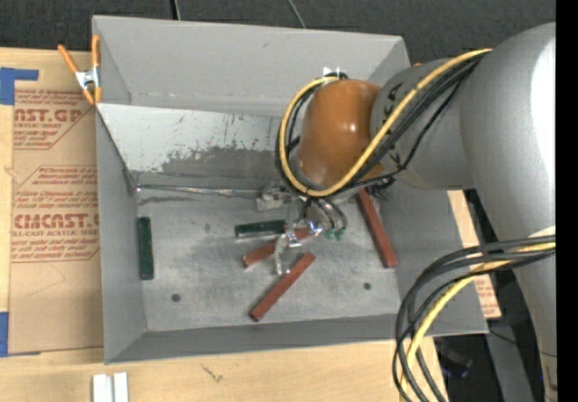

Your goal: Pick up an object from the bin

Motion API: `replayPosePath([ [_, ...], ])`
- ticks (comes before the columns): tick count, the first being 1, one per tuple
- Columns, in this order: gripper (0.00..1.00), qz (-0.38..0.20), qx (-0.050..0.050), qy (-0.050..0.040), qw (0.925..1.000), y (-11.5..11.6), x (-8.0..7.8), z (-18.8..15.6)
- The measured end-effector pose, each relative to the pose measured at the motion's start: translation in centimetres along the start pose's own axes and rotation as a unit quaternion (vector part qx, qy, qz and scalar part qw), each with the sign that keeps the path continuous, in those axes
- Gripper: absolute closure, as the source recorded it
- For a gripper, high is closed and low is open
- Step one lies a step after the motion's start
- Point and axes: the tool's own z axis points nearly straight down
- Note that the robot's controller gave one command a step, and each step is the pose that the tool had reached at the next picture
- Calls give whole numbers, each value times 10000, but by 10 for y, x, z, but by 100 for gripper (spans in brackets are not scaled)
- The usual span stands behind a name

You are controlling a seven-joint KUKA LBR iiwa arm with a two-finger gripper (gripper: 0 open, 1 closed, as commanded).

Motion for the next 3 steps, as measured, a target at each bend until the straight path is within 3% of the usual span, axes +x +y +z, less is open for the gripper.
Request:
replayPosePath([
  [1, 100, 215, -6, -33, 9998, -5, -5, -6],
  [3, 100, 215, -5, -23, 9998, -5, -5, -7],
])
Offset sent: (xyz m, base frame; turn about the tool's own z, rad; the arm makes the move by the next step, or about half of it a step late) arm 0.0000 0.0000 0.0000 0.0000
